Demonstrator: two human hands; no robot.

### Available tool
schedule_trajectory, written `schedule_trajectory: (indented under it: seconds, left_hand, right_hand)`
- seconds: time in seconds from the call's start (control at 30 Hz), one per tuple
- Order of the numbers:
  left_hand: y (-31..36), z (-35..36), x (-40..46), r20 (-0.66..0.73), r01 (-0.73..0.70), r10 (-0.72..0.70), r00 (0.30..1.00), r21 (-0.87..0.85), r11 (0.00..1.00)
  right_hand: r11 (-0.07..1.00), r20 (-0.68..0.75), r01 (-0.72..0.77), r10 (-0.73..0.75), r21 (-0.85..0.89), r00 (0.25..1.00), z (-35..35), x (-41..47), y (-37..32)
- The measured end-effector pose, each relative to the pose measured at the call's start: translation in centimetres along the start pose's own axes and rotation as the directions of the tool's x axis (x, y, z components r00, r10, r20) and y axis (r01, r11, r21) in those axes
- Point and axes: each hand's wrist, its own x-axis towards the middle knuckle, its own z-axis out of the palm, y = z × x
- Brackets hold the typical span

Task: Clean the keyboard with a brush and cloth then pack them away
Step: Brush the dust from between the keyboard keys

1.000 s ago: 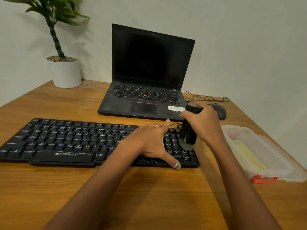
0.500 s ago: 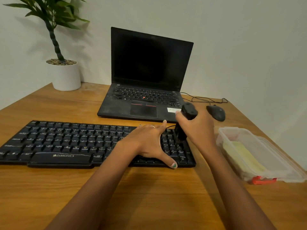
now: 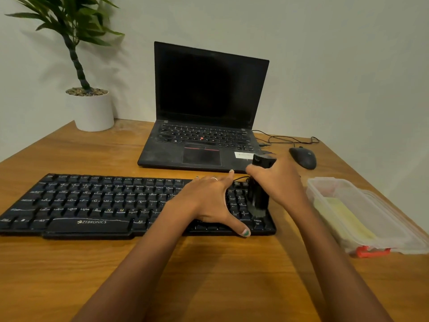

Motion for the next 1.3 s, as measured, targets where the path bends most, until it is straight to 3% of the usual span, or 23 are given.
schedule_trajectory:
  seconds: [0.07,0.13,0.27,0.33,0.47,0.53,0.6,0.67,0.8,0.9,1.0,1.07,1.17,1.23,1.3]
  left_hand:
    - [0.0,0.0,0.0,-0.001,0.003,-0.003,1.000,-0.001,1.000]
    - [0.0,0.0,0.0,-0.002,0.000,0.000,1.000,-0.004,1.000]
    - [0.0,0.1,0.0,-0.002,-0.008,0.008,1.000,-0.008,1.000]
    - [-0.1,0.1,0.0,-0.001,-0.005,0.005,1.000,-0.011,1.000]
    - [-0.1,0.1,0.1,0.001,0.002,-0.002,1.000,-0.011,1.000]
    - [-0.1,0.1,0.1,-0.001,0.005,-0.005,1.000,-0.014,1.000]
    - [-0.1,0.1,0.1,-0.003,0.006,-0.006,1.000,-0.014,1.000]
    - [-0.1,0.1,0.1,-0.003,0.003,-0.003,1.000,-0.009,1.000]
    - [0.0,0.1,0.1,0.000,-0.013,0.013,1.000,-0.001,1.000]
    - [0.0,0.0,0.0,0.003,-0.009,0.009,1.000,-0.001,1.000]
    - [0.0,0.0,0.0,0.004,-0.003,0.003,1.000,-0.006,1.000]
    - [0.0,0.0,0.0,0.011,0.005,-0.005,1.000,-0.007,1.000]
    - [0.1,-0.1,0.0,0.015,0.002,-0.002,1.000,-0.002,1.000]
    - [0.0,-0.1,0.0,0.012,-0.001,0.001,1.000,0.000,1.000]
    - [0.0,0.0,0.1,0.017,-0.003,0.003,1.000,0.002,1.000]
  right_hand:
    - [0.999,0.190,-0.021,0.028,-0.037,0.981,-0.6,0.0,-0.1]
    - [1.000,0.211,-0.011,0.006,0.020,0.978,-0.9,0.1,0.1]
    - [0.994,-0.166,0.025,-0.007,0.111,0.986,-0.1,0.0,0.1]
    - [0.997,-0.214,0.054,-0.041,0.055,0.976,0.5,0.1,0.4]
    - [0.997,0.004,0.080,-0.080,0.002,0.997,0.0,0.1,0.3]
    - [0.996,0.199,0.086,-0.083,-0.008,0.977,-0.6,-0.1,-0.2]
    - [0.996,0.281,0.087,-0.086,0.009,0.956,-0.8,-0.3,-0.4]
    - [0.997,0.205,0.073,-0.076,0.020,0.976,-0.5,-0.2,-0.3]
    - [0.998,-0.170,-0.015,0.025,0.061,0.985,1.0,0.1,0.4]
    - [0.993,-0.225,0.053,-0.029,0.101,0.974,1.3,0.0,0.6]
    - [0.998,-0.096,0.070,-0.069,0.006,0.993,0.5,0.1,0.4]
    - [1.000,0.104,0.018,-0.018,0.003,0.994,-0.4,0.1,0.2]
    - [0.993,0.349,-0.099,0.069,0.069,0.934,-1.7,-0.1,-0.1]
    - [0.988,0.348,-0.129,0.092,0.086,0.933,-1.9,-0.2,-0.1]
    - [0.990,0.155,-0.110,0.095,0.092,0.983,-1.5,-0.1,0.2]
